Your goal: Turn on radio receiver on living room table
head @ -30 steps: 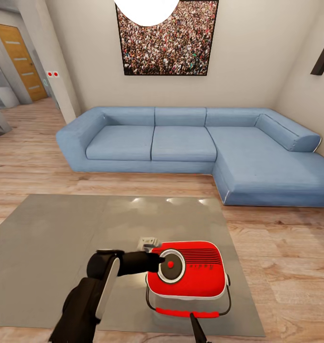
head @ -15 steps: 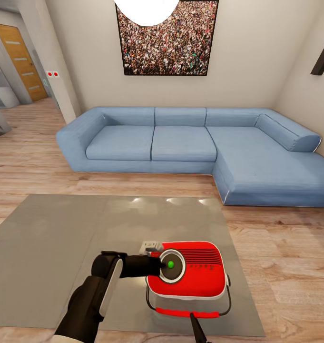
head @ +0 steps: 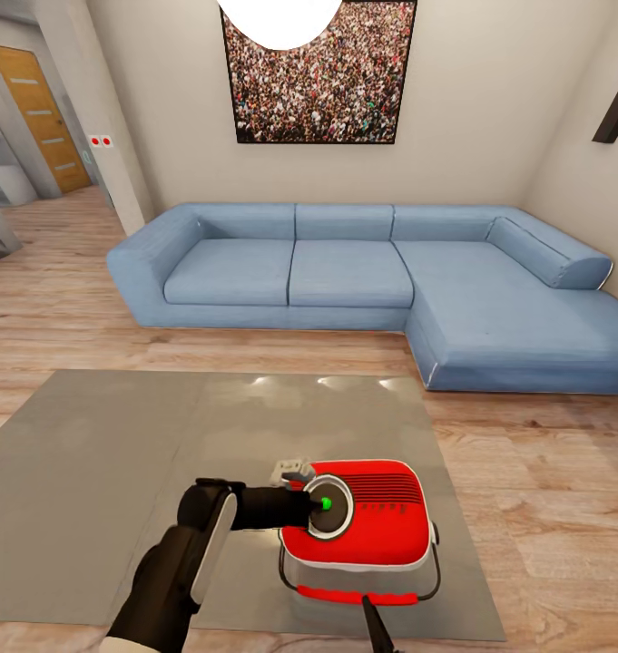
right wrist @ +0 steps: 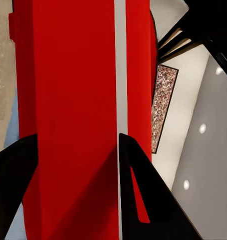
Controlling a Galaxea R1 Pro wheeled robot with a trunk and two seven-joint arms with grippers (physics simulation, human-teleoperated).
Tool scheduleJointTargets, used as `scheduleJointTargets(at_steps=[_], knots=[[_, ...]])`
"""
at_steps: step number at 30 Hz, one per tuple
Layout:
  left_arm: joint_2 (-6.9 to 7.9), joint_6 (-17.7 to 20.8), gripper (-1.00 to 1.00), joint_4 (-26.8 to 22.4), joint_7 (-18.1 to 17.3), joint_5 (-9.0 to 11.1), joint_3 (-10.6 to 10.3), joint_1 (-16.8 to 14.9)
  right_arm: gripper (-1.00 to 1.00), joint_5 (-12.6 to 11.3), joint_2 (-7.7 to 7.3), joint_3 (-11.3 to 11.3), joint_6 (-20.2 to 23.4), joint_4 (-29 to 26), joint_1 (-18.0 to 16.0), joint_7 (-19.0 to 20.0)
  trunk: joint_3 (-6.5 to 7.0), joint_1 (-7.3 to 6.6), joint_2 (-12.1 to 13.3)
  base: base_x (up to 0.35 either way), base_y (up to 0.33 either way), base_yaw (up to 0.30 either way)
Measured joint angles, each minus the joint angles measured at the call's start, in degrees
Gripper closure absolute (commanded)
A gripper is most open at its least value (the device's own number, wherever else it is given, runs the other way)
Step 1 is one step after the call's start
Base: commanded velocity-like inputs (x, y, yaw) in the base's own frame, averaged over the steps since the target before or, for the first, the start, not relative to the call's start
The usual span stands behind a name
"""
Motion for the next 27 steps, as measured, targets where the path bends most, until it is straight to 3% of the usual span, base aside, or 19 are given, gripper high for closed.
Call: scheduleJointTargets(at_steps=[7,11,14,20,21,27], knots=[[0.00,0.20,1.00,-9.74,-0.25,1.58,-0.21,0.00,1.00,-0.56,-0.02,-0.72,-0.23,0.02,0.00,3.28,0.00,0.00,0.00,0.000,0.000,0.000],[0.00,0.30,1.00,-11.88,-0.52,4.26,-0.25,-0.97,1.00,-1.09,-0.09,-1.19,-0.24,-0.06,0.00,4.94,0.00,0.00,0.00,0.000,0.000,0.000],[0.00,0.41,1.00,-12.23,-0.64,7.54,-0.36,-1.45,1.00,-4.28,-0.33,-1.52,-1.17,-0.41,0.00,5.96,0.00,0.00,0.00,0.000,0.000,0.000],[0.00,0.56,1.00,-12.34,-0.77,8.76,-0.59,-1.57,1.00,-8.59,-0.70,-1.57,-2.05,-2.61,-0.01,7.58,0.00,0.00,0.00,0.000,0.000,0.000],[0.00,0.57,1.00,-12.32,-0.74,8.78,-0.59,-1.58,1.00,-9.64,-0.95,-1.66,-2.26,-5.88,-0.02,9.92,0.00,0.00,0.00,0.000,0.000,0.000],[0.01,0.66,1.00,-12.31,-0.83,8.78,-0.38,-1.58,1.00,-9.36,-1.92,-1.66,1.83,-19.30,-0.03,16.64,0.01,0.00,0.00,0.000,0.000,0.000]])
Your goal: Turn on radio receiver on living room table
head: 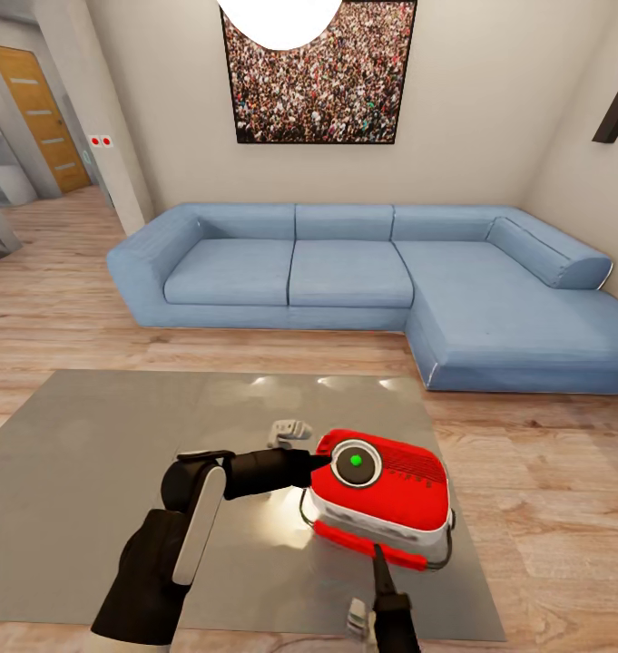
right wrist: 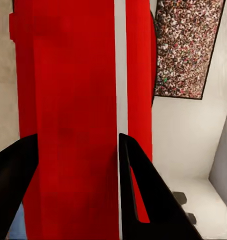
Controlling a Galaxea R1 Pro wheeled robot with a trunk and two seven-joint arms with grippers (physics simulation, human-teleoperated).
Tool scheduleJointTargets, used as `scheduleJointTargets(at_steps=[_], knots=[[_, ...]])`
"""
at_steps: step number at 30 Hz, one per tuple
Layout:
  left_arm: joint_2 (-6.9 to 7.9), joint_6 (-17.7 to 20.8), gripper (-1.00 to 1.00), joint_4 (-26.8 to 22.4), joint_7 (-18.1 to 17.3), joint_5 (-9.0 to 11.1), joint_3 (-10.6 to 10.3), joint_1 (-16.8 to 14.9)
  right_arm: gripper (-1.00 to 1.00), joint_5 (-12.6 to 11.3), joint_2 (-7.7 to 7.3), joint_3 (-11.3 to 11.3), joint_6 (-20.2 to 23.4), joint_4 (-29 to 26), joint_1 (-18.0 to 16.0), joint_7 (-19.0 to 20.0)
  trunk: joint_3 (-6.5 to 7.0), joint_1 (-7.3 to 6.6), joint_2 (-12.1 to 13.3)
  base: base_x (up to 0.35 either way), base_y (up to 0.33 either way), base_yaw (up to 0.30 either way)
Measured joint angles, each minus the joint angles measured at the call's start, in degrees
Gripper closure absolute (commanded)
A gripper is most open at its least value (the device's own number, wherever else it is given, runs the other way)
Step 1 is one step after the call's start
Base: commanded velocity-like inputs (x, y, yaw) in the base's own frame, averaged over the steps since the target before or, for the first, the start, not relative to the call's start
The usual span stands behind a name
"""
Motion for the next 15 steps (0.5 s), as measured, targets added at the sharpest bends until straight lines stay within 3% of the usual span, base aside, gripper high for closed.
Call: scheduleJointTargets(at_steps=[3,9,12,15], knots=[[0.19,0.00,1.00,0.00,-0.05,-0.01,0.14,0.00,1.00,-0.87,-1.02,-1.55,2.06,-5.28,0.02,5.37,0.00,0.00,0.00,0.000,0.000,0.000],[2.25,-0.08,1.00,0.06,-0.12,0.04,0.38,0.00,1.00,0.41,-2.96,-8.61,3.66,-20.83,0.02,19.98,-0.01,0.00,0.00,0.000,0.000,0.000],[3.51,-0.13,1.00,0.10,-0.17,0.14,0.47,0.00,1.00,3.87,-4.46,-14.41,4.81,-29.28,0.01,32.30,0.00,0.00,0.00,0.000,0.000,0.000],[3.82,-0.17,1.00,0.21,-0.21,0.17,0.49,0.00,1.00,5.56,-4.80,-20.04,4.54,-32.04,0.13,42.29,-0.01,0.00,0.00,0.000,0.000,0.000]])
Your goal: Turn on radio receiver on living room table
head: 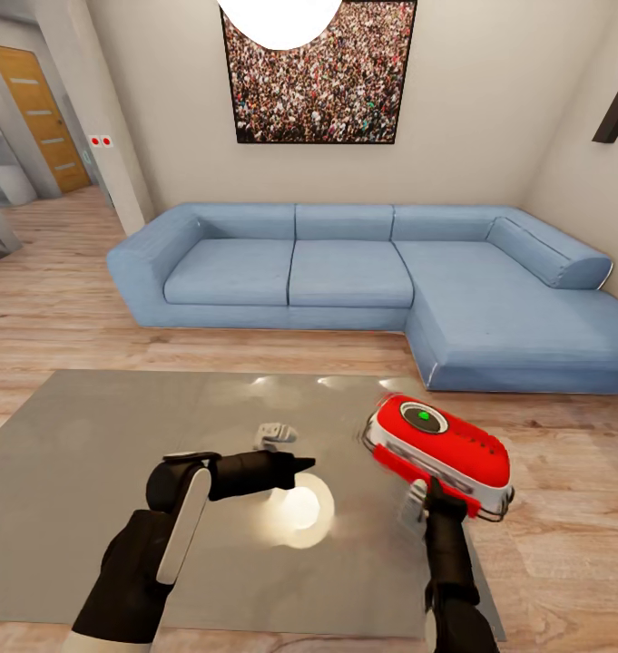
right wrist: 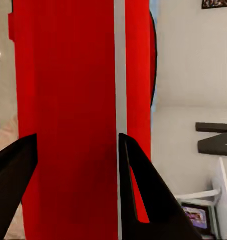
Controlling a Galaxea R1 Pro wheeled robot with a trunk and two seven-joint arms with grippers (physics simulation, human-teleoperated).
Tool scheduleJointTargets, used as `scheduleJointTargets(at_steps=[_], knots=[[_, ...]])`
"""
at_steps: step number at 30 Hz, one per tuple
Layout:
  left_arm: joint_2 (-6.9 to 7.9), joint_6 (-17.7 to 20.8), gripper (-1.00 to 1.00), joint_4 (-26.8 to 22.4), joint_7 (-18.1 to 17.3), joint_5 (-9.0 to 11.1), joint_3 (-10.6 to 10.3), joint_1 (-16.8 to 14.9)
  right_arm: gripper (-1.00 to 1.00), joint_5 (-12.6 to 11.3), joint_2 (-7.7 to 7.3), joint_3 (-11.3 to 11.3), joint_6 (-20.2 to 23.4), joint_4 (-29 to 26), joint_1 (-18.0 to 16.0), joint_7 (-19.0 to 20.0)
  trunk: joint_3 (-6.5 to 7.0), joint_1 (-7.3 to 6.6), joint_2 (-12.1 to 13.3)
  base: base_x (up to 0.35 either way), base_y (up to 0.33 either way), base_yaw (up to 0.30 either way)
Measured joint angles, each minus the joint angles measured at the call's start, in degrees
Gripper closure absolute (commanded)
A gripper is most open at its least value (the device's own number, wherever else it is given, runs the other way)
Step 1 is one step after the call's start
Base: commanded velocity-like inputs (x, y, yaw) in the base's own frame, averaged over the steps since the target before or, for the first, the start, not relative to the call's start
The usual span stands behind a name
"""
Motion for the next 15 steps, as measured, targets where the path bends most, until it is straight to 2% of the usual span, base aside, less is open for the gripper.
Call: scheduleJointTargets(at_steps=[1,3,5,6,7,10,11,12,13,15], knots=[[0.12,-0.04,1.00,0.13,-0.01,-0.05,0.03,-0.01,1.00,0.98,-0.07,-2.27,-0.01,-0.64,-0.82,6.50,0.00,0.00,0.00,0.000,0.000,0.000],[0.21,-0.10,1.00,0.24,0.02,-0.12,0.05,-0.01,1.00,-0.11,-0.07,-5.62,0.09,-0.87,-3.66,14.82,0.00,0.01,0.01,0.000,0.000,0.000],[0.25,-0.14,1.00,0.33,0.04,-0.18,0.06,0.00,1.00,2.48,-0.11,-8.84,-0.07,-1.09,-6.67,20.81,0.01,0.00,0.00,0.000,0.000,0.000],[0.26,-0.22,1.00,0.57,0.08,-0.23,0.04,-0.02,1.00,1.05,-0.17,-12.78,-0.23,-1.14,-10.93,30.63,0.01,0.01,0.00,0.000,0.000,0.000],[0.28,-0.21,1.00,0.58,0.11,-0.24,0.07,0.00,1.00,1.57,-0.19,-14.99,-0.14,-0.74,-12.40,34.33,0.00,0.00,0.00,0.000,0.000,0.000],[0.20,-0.29,1.00,0.73,0.36,-0.31,0.06,-0.01,1.00,1.02,-0.26,-22.84,-0.65,-1.04,-19.73,52.36,0.00,0.00,0.00,0.000,0.000,0.000],[0.18,-0.31,1.00,0.77,0.42,-0.31,0.06,-0.01,1.00,1.24,-0.27,-24.22,-1.20,-1.04,-21.04,55.51,0.01,0.00,0.00,0.000,0.000,0.000],[0.15,-0.33,1.00,0.91,0.53,-0.33,0.06,-0.01,1.00,0.67,-0.32,-26.70,-1.06,-0.94,-23.31,61.25,0.00,0.00,0.00,0.000,0.000,0.000],[0.09,-0.34,1.00,1.20,0.65,-0.35,0.06,0.00,1.00,0.17,-0.39,-30.08,-1.13,-0.80,-26.52,68.88,0.00,0.00,0.00,0.000,0.000,0.000],[0.03,-0.35,1.00,1.41,0.77,-0.34,0.06,-0.01,1.00,-0.34,-0.45,-33.33,-1.59,-0.84,-30.04,76.42,0.01,0.00,0.00,0.000,0.000,0.000]])
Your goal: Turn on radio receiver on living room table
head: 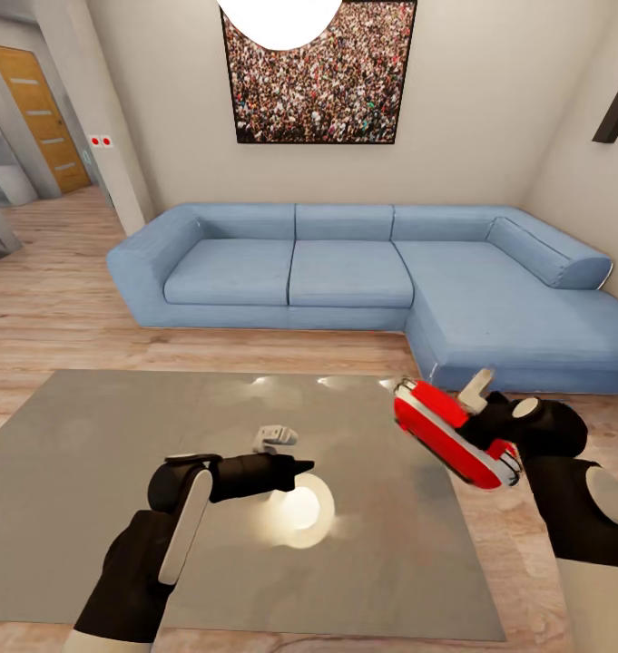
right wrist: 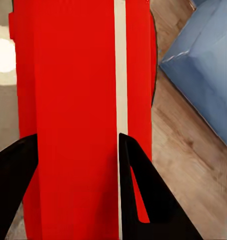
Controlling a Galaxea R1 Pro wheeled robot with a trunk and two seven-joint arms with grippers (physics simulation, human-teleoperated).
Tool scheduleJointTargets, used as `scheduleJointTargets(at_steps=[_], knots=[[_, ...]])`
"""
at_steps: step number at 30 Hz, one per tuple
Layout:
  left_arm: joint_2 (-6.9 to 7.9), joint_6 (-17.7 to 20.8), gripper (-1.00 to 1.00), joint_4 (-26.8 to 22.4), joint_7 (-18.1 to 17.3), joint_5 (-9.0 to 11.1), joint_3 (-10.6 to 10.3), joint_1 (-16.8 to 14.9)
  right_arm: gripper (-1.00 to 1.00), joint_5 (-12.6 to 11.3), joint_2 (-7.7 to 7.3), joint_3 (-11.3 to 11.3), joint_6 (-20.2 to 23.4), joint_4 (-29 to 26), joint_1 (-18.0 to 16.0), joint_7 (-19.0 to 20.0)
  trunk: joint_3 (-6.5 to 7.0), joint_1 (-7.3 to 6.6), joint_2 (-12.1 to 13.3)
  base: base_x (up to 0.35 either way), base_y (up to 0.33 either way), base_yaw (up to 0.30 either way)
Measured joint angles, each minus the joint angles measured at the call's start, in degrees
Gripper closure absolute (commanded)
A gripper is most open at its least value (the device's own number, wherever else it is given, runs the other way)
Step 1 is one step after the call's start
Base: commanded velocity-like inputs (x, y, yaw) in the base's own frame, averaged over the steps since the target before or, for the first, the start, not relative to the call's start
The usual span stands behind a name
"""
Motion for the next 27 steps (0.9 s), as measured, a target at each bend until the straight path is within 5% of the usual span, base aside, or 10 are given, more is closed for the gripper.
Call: scheduleJointTargets(at_steps=[7,11,15,18,21,27], knots=[[-0.21,-0.11,1.00,1.32,0.24,0.07,0.00,0.00,1.00,-0.66,0.12,-2.31,1.66,0.39,-8.08,11.57,0.01,0.00,0.00,0.000,0.000,0.000],[-0.12,-0.21,1.00,1.73,0.23,0.08,0.00,0.00,1.00,-1.40,0.28,-2.36,5.62,1.50,-11.62,14.13,0.00,0.00,0.00,0.000,0.000,0.000],[0.13,-0.28,1.00,2.82,0.16,-0.01,0.00,-0.01,1.00,-9.15,0.59,-1.70,10.57,6.04,-12.26,14.78,-0.01,0.01,0.00,0.000,0.000,0.000],[0.22,-0.35,1.00,3.64,0.11,-0.02,0.00,-0.01,1.00,-14.73,0.54,0.77,14.62,8.99,-12.36,14.85,-0.01,0.00,0.00,0.000,0.000,0.000],[0.35,-0.37,1.00,4.31,-0.01,-0.19,0.03,-0.01,1.00,-17.89,0.53,6.57,21.60,9.90,-12.39,14.85,-0.01,0.00,0.00,0.000,0.000,0.000],[3.21,-0.36,1.00,4.37,-0.32,-0.15,1.44,0.00,1.00,-17.54,0.76,10.20,21.57,10.04,-12.43,14.77,-0.01,0.00,0.00,0.000,0.000,0.000]])
